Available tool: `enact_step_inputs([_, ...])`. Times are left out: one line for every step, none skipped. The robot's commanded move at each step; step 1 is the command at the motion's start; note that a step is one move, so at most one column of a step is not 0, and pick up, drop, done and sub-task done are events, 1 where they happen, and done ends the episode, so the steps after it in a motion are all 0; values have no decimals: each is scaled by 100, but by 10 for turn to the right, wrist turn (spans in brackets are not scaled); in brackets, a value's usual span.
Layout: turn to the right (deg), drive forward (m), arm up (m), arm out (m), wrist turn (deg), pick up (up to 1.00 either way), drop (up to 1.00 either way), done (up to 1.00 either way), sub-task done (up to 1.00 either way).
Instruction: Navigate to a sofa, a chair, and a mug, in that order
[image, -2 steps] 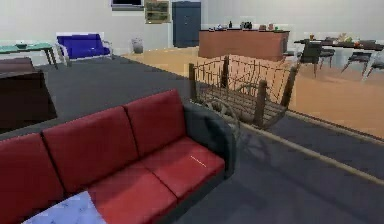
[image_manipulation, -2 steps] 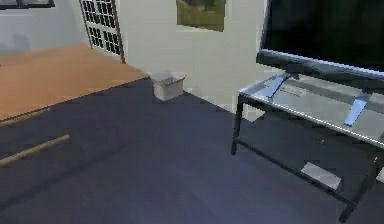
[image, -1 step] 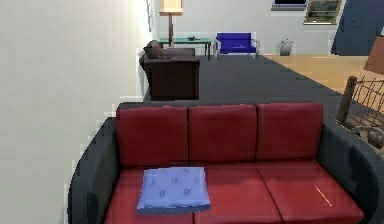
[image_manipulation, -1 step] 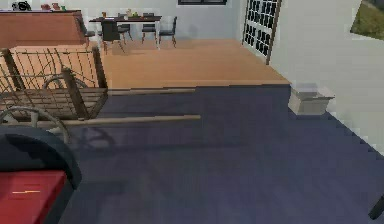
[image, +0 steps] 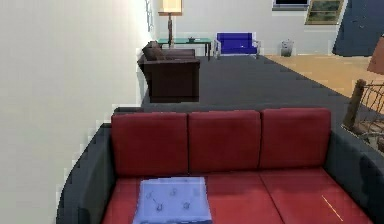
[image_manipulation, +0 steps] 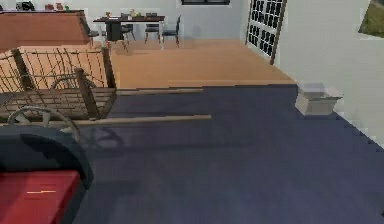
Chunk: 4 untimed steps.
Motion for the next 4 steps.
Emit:
enact_step_inputs([120, 0, 0, 0, 0, 0, 0, 0, 0])
enact_step_inputs([0, 0, 0, 0, 0, 0, 0, 0, 100])
enact_step_inputs([450, 0, 0, 0, 0, 0, 0, 0, 0])
enact_step_inputs([450, 0, 0, 0, 0, 0, 0, 0, 0])
